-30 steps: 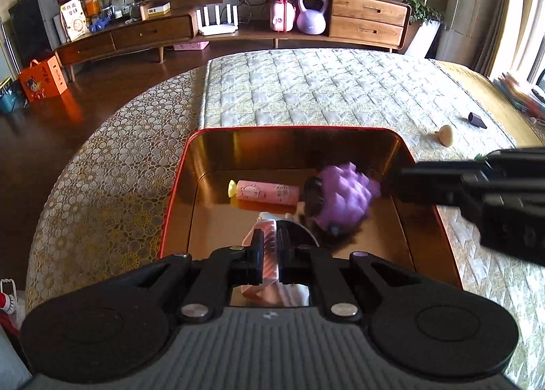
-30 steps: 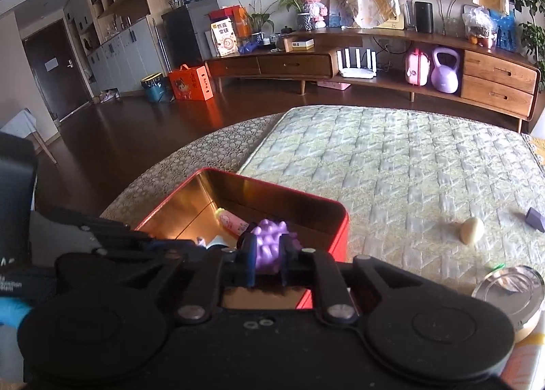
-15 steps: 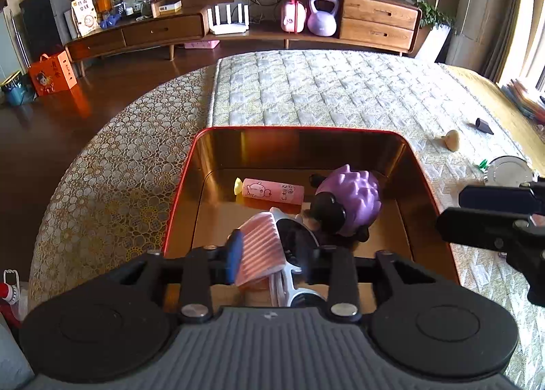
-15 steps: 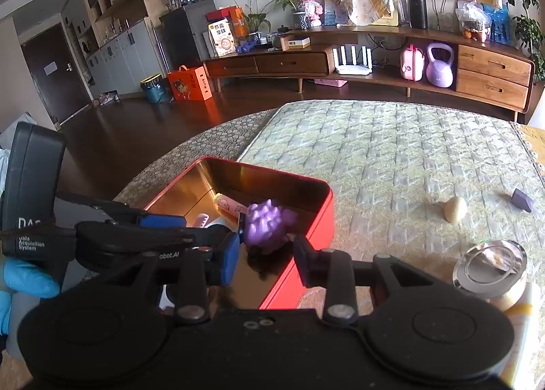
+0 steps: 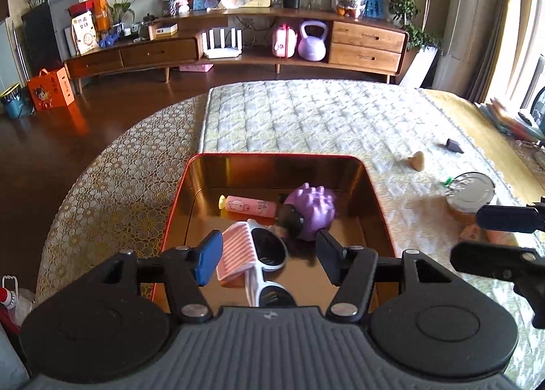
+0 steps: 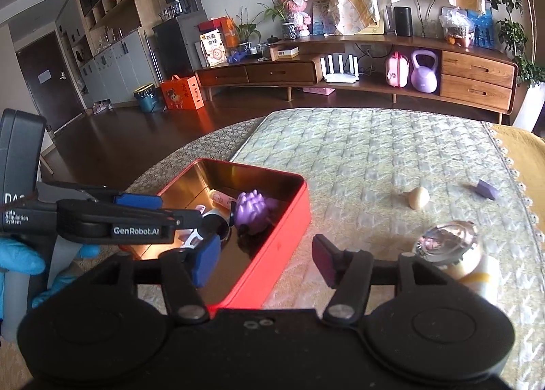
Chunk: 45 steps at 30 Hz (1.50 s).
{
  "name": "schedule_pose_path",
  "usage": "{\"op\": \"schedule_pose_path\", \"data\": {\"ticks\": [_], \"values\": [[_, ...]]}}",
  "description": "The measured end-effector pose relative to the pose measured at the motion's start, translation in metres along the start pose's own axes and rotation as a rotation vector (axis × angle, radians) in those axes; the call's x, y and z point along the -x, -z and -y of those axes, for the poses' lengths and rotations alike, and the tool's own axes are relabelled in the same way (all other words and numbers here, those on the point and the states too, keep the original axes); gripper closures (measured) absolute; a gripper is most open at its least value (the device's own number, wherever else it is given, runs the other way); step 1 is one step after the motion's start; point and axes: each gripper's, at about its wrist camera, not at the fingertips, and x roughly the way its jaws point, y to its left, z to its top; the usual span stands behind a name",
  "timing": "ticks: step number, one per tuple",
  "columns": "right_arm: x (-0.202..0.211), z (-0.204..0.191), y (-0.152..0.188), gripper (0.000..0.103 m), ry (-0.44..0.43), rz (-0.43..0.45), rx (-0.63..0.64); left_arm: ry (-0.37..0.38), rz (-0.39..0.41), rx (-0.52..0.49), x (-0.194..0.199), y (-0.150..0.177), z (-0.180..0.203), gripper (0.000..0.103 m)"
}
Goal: Organize rigid objects
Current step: 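Open left tool to drop the comb while right tool releases the plush toy into the box, then move left tool over the silver round tin while right tool approaches the white bottle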
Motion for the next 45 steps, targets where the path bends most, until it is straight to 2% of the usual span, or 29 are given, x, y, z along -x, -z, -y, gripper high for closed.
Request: {"op": "schedule_pose_path", "data": {"ticks": [4,8,11,18,25,31,39,45], "values": [[0.02,0.005,0.007,0.035,0.014,0.012,-0.004,0.024,0.012,0.0,0.011,0.001,0.009,0.043],[0.036,0.012,0.012,0.023,0.026,0.03,-0.03,0.043,0.024,-0.01,0.022,0.001,0.022,0.042],[0.048,0.017,0.017,0.015,0.038,0.047,-0.043,0.056,0.039,-0.014,0.03,0.002,0.033,0.035],[0.076,0.034,0.033,0.004,0.088,0.084,-0.051,0.088,0.048,-0.035,0.039,0.007,0.06,0.033],[0.092,0.058,0.054,0.001,0.119,0.068,-0.053,0.12,0.062,-0.052,0.039,0.013,0.089,0.019],[0.094,0.073,0.067,0.001,0.138,0.053,-0.032,0.169,0.043,-0.028,0.026,0.011,0.115,0.018],[0.086,0.097,0.074,0.001,0.149,0.04,-0.051,0.201,0.021,-0.058,0.006,-0.009,0.154,0.018],[0.074,0.111,0.074,0.004,0.14,0.024,-0.052,0.267,-0.045,-0.055,-0.022,-0.027,0.175,0.018]]}}
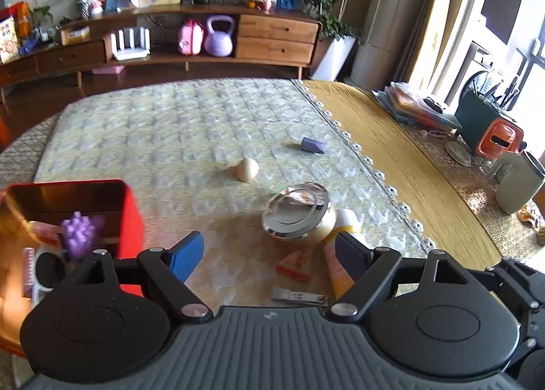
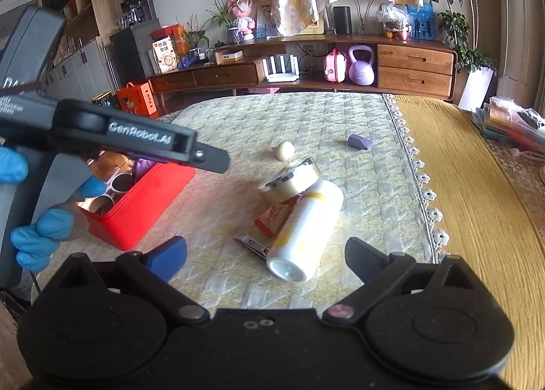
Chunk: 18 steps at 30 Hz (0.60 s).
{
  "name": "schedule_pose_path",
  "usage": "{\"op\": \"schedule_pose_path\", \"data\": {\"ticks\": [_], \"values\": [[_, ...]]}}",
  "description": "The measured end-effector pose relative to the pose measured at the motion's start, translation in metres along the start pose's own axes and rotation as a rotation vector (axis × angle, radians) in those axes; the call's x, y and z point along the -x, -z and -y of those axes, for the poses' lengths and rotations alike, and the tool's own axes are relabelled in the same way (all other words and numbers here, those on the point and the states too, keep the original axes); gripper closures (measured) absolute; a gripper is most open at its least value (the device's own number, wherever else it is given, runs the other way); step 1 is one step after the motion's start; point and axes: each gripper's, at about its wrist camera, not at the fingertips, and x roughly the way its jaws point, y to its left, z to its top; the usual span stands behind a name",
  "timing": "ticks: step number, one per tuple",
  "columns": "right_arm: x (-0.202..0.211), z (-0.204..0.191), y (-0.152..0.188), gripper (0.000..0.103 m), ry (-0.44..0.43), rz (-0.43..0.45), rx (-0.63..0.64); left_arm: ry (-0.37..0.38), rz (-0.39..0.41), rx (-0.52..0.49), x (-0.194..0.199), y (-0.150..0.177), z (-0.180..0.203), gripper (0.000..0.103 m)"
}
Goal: Organize rigid objects
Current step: 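Move left tool over the silver round tin while right tool approaches the white bottle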
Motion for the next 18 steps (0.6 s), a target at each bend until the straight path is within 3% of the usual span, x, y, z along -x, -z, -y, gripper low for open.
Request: {"op": "schedule_pose_path", "data": {"ticks": [10,15,18], "values": [[-0.03,0.018,-0.005,0.008,0.002,-0.027,-0.027,-0.016,-0.054,0.009,-0.056,-0.018,0.01,0.018],[-0.043,0.024,-0.005,0.011,-0.006,-0.044,-0.048,0.012,-0.091,0.035,-0.081,-0.024,0.008,0.018],[-0.049,0.026,-0.007,0.011,-0.014,-0.05,-0.052,0.067,-0.116,0.111,-0.095,-0.027,-0.004,0.018]]}}
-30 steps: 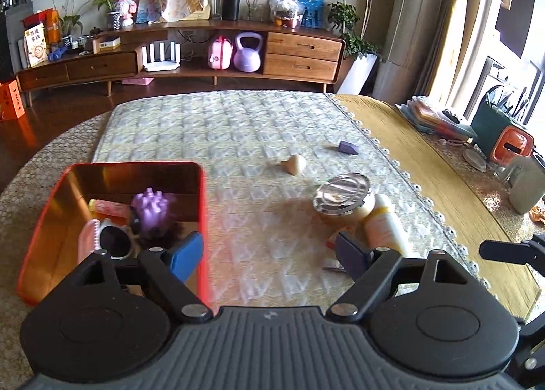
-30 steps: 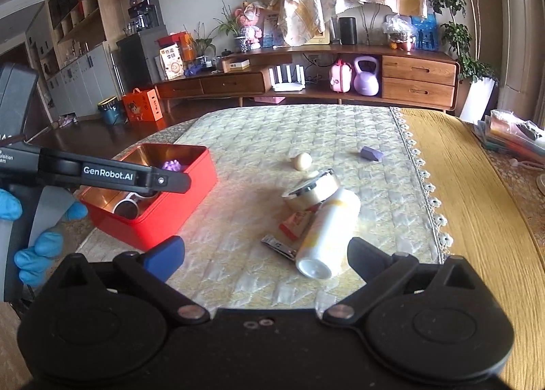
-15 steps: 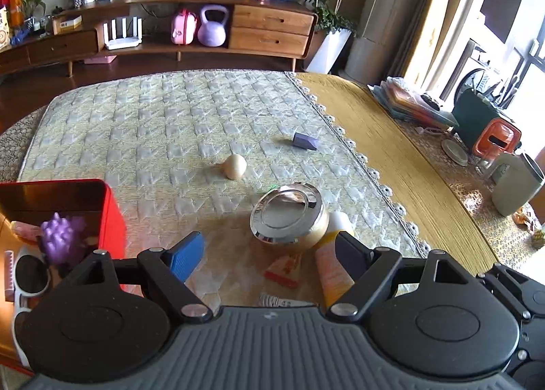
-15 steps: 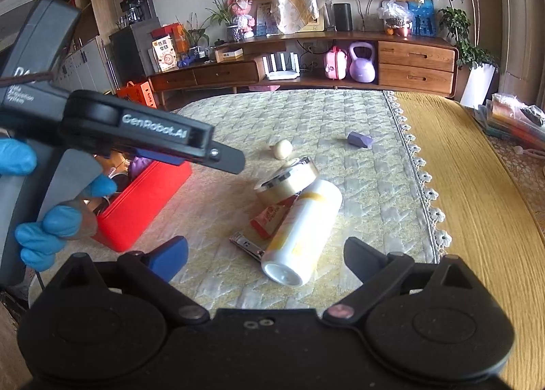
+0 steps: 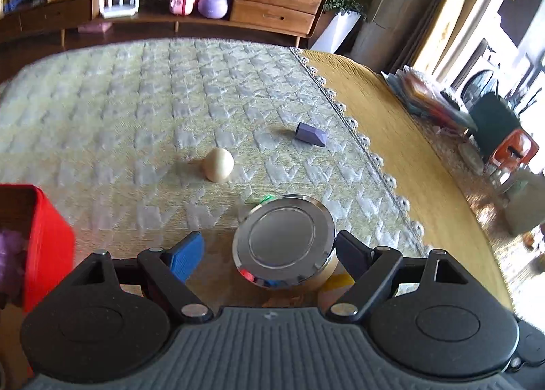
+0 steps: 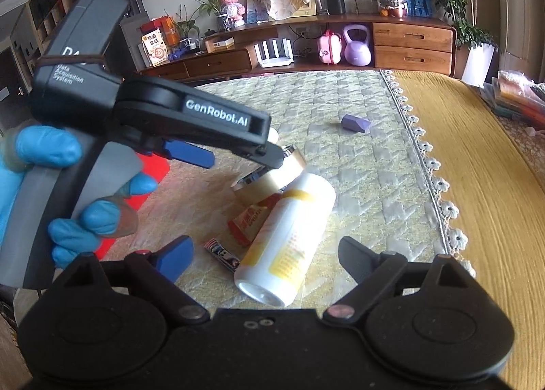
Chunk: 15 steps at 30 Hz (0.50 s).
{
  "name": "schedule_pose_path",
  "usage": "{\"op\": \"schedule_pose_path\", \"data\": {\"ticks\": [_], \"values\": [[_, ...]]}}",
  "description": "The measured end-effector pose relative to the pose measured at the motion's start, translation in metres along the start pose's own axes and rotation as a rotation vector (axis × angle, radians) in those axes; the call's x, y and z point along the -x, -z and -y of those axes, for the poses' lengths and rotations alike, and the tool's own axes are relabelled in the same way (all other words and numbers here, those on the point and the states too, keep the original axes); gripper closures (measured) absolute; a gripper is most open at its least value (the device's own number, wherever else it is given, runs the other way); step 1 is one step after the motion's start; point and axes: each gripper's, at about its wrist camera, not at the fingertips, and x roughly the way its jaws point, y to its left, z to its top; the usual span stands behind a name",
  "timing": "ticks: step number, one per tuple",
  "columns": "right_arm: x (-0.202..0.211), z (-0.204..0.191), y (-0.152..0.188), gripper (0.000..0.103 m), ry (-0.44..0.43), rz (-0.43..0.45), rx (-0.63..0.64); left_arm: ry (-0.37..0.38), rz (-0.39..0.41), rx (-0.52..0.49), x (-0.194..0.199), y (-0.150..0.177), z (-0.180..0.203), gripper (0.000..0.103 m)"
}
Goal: Organize rigid objects
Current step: 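Move left tool over the silver round tin while right tool approaches the white bottle, then close left tool on the silver tin while right tool grasps the white bottle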
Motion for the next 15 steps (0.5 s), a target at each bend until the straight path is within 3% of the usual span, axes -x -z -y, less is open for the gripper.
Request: {"op": "schedule_pose_path", "data": {"ticks": [8,15], "values": [[-0.018,-0.003,-0.007,0.014,-0.002,-0.012,0.001,0.071,-0.049,0.087,-0.022,-0.008,-0.008,0.018],[-0.026,0.004,-0.01,0.023,0.026,-0.018,-0.029,0.043,-0.042,0.086,-0.032,-0.009,-0.008,0.018]]}}
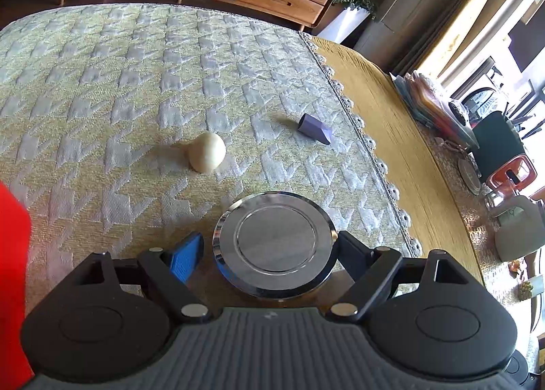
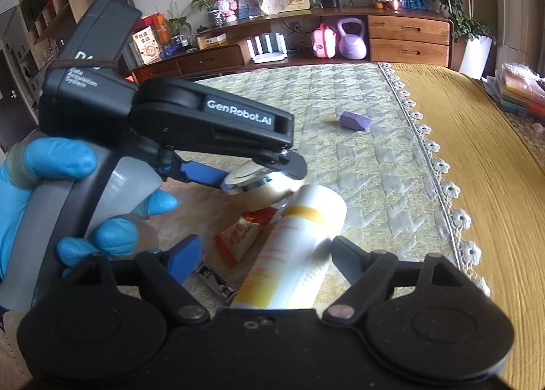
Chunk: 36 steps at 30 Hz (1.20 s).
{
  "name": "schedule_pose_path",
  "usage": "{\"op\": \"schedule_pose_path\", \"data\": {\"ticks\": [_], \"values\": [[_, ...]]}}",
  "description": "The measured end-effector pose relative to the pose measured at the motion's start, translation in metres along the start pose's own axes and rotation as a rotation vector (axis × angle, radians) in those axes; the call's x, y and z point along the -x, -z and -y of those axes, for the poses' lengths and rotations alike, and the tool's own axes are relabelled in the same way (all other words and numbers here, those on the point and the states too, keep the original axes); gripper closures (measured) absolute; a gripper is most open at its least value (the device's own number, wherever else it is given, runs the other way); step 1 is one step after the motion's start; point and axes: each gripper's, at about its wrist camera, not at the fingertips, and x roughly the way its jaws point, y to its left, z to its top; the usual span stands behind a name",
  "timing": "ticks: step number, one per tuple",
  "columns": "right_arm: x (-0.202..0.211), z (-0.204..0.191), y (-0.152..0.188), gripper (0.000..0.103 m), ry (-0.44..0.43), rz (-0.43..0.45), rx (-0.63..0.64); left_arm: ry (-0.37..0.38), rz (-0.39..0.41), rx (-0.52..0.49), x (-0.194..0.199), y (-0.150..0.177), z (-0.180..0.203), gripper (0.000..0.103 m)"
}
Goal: Organize rigid objects
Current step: 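Close left tool on the silver tin while right tool grasps the white bottle, then lift and carry the silver tin and white bottle with both tools over the red box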
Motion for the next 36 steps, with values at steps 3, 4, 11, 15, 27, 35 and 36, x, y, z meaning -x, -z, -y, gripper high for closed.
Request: {"op": "schedule_pose_path", "data": {"ticks": [3,4,11,15,27,35,36], "values": [[-0.006,0.005,0.0,0.029,0.015,-0.02,-0.024,-0.023,0.009,-0.014,-0.001,0.0,0.002,0.019],[-0.008,0.007,0.0,0.03,0.024,-0.029,-0.035,-0.029,0.013,-0.019,-0.002,0.0,0.002,0.022],[-0.015,0.013,0.002,0.047,0.024,-0.043,-0.101,-0.064,0.029,-0.053,-0.002,0.001,0.007,0.025],[-0.014,0.012,0.001,0.055,0.028,-0.029,-0.114,-0.082,0.036,-0.052,-0.001,0.002,0.005,0.026],[0.014,0.016,0.011,0.057,0.053,-0.002,-0.154,-0.104,0.074,-0.059,0.03,0.012,0.003,0.026],[0.042,0.0,0.011,0.057,0.039,0.026,-0.137,-0.102,0.123,-0.091,0.078,0.025,0.01,0.026],[0.046,-0.002,0.011,0.057,0.036,0.031,-0.136,-0.103,0.129,-0.089,0.084,0.026,0.01,0.026]]}}
